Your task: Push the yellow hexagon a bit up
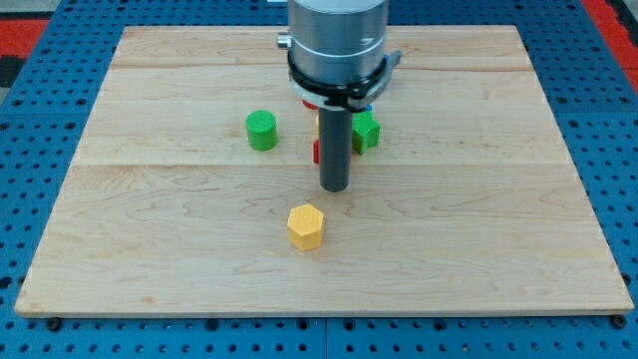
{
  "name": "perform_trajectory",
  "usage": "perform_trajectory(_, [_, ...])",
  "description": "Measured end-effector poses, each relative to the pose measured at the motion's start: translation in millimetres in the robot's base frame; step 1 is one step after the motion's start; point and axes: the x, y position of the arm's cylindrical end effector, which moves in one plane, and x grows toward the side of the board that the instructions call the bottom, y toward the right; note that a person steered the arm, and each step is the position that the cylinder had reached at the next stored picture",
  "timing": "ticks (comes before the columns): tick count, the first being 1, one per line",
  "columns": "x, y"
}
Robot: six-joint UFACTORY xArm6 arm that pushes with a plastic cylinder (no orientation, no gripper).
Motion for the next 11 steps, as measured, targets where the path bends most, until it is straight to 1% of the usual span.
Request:
perform_trajectory(2, [-19.1,4.3])
perform_trajectory(4, [-25.3,4.3])
perform_trajectory(5, [-2.2,25.5])
perform_trajectory(6, [47.0,31.7])
perform_trajectory(7, [101.2,16.9])
perform_trajectory(8, [112.4,-25.6])
perform_trajectory(9, [90.9,-33.1])
perform_trajectory(11, [79.3,-33.1])
